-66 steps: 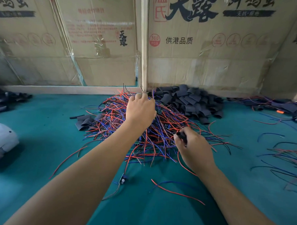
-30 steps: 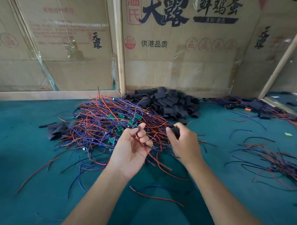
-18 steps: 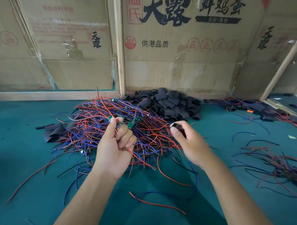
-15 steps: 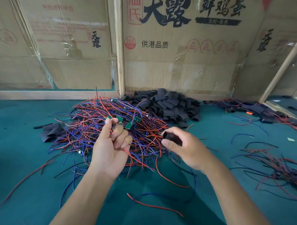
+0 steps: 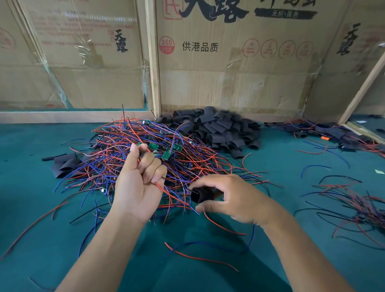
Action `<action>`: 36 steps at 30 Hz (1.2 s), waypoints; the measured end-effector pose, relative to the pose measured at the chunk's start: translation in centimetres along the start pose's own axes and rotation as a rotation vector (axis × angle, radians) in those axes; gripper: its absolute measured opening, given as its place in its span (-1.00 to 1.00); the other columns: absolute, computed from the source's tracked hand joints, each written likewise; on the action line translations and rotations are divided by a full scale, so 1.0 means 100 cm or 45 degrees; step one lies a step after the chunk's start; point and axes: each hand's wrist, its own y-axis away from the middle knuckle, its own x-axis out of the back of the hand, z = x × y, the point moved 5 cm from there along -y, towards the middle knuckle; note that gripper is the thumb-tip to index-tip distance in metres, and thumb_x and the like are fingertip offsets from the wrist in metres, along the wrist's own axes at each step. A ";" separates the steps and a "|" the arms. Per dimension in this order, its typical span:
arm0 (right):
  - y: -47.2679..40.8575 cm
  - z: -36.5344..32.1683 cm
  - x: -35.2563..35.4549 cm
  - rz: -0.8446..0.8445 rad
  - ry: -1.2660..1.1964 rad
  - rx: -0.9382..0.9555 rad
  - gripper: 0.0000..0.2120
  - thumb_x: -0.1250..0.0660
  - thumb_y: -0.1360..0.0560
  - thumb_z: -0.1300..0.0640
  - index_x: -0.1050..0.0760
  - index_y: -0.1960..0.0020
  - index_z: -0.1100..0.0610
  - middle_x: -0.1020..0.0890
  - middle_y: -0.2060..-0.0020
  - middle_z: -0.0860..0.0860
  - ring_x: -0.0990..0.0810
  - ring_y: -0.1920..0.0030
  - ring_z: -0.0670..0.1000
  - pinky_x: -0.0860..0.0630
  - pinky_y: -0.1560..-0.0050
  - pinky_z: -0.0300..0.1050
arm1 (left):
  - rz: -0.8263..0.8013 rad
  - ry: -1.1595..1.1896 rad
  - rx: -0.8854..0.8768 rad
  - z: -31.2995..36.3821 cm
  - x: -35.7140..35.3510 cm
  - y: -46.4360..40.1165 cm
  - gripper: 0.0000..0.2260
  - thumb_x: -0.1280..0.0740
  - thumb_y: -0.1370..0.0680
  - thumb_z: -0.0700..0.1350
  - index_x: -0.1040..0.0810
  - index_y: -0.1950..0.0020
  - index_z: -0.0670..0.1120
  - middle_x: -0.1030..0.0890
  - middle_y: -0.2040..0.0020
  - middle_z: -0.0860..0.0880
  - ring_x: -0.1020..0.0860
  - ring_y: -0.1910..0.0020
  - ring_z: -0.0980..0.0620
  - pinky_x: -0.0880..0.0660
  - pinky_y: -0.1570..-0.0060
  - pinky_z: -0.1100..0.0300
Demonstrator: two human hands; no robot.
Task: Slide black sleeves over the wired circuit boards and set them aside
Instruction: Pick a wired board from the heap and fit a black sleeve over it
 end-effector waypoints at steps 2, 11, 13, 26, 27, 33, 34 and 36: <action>0.002 -0.002 0.004 0.010 -0.018 -0.002 -0.64 -0.49 -0.47 -0.09 -0.59 -0.23 -0.07 -0.64 -0.07 -0.21 -0.56 -0.11 -0.23 -0.45 -0.16 -0.27 | -0.003 -0.007 -0.011 0.001 0.001 0.000 -0.71 -0.11 -0.71 0.03 -0.45 0.13 -0.04 -0.15 0.47 0.10 -0.13 0.57 0.13 -0.22 0.55 0.30; -0.001 -0.016 -0.004 0.021 0.129 0.084 -0.54 -0.48 -0.45 -0.15 -0.56 -0.31 -0.06 -0.63 -0.05 -0.10 -0.55 -0.08 -0.12 -0.44 -0.16 -0.13 | 0.018 -0.057 -0.068 0.002 0.003 -0.001 -0.72 -0.12 -0.70 0.04 -0.47 0.11 -0.05 -0.15 0.46 0.11 -0.13 0.56 0.13 -0.22 0.54 0.30; -0.001 -0.017 -0.007 0.014 0.159 0.088 -0.53 -0.48 -0.44 -0.14 -0.57 -0.31 -0.06 -0.63 -0.06 -0.12 -0.54 -0.08 -0.14 -0.43 -0.18 -0.16 | 0.034 -0.059 -0.079 0.002 0.003 -0.001 -0.72 -0.13 -0.71 0.04 -0.47 0.11 -0.05 -0.16 0.46 0.11 -0.13 0.56 0.13 -0.22 0.54 0.30; -0.002 -0.020 -0.014 0.069 0.195 0.067 -0.55 -0.42 -0.46 -0.25 -0.54 -0.28 -0.12 -0.65 -0.08 -0.15 -0.57 -0.08 -0.10 -0.49 -0.15 -0.05 | 0.111 -0.035 -0.099 0.002 0.001 0.002 -0.73 -0.15 -0.69 0.04 -0.47 0.12 -0.05 -0.15 0.45 0.10 -0.11 0.53 0.13 -0.19 0.52 0.30; -0.002 -0.022 -0.014 0.112 0.190 0.073 -0.57 -0.40 -0.46 -0.28 -0.54 -0.24 -0.11 -0.66 -0.02 -0.15 -0.58 -0.02 -0.08 -0.51 -0.09 0.01 | 0.119 -0.042 -0.103 0.001 0.000 0.003 -0.74 -0.16 -0.69 0.03 -0.47 0.12 -0.05 -0.15 0.44 0.10 -0.11 0.53 0.13 -0.19 0.52 0.30; -0.001 -0.022 0.003 0.494 0.113 0.018 -0.69 -0.40 -0.48 -0.23 -0.54 -0.06 -0.04 -0.63 0.21 -0.13 -0.55 0.20 -0.08 -0.52 0.10 0.04 | 0.106 -0.253 -0.066 -0.016 -0.006 0.010 -0.77 -0.16 -0.66 -0.05 -0.56 0.02 -0.10 -0.51 0.25 0.01 -0.45 0.32 0.07 -0.43 0.19 0.23; 0.000 -0.020 0.008 0.565 0.091 0.004 -0.72 -0.42 -0.48 -0.19 -0.54 -0.05 -0.03 -0.61 0.22 -0.14 -0.53 0.22 -0.11 -0.52 0.12 0.02 | 0.106 -0.361 -0.051 -0.019 -0.007 0.012 -0.75 -0.15 -0.66 -0.05 -0.60 -0.02 -0.10 -0.59 0.17 -0.01 -0.51 0.23 0.05 -0.45 0.10 0.21; 0.003 -0.014 0.017 0.662 0.071 -0.032 -0.76 -0.42 -0.50 -0.13 -0.55 -0.07 -0.02 -0.60 0.19 -0.15 -0.51 0.20 -0.12 -0.52 0.12 -0.01 | 0.113 -0.654 -0.039 -0.025 -0.008 0.014 -0.73 -0.16 -0.65 -0.10 -0.65 -0.07 -0.12 -0.66 0.07 -0.02 -0.55 0.15 0.05 -0.46 0.05 0.18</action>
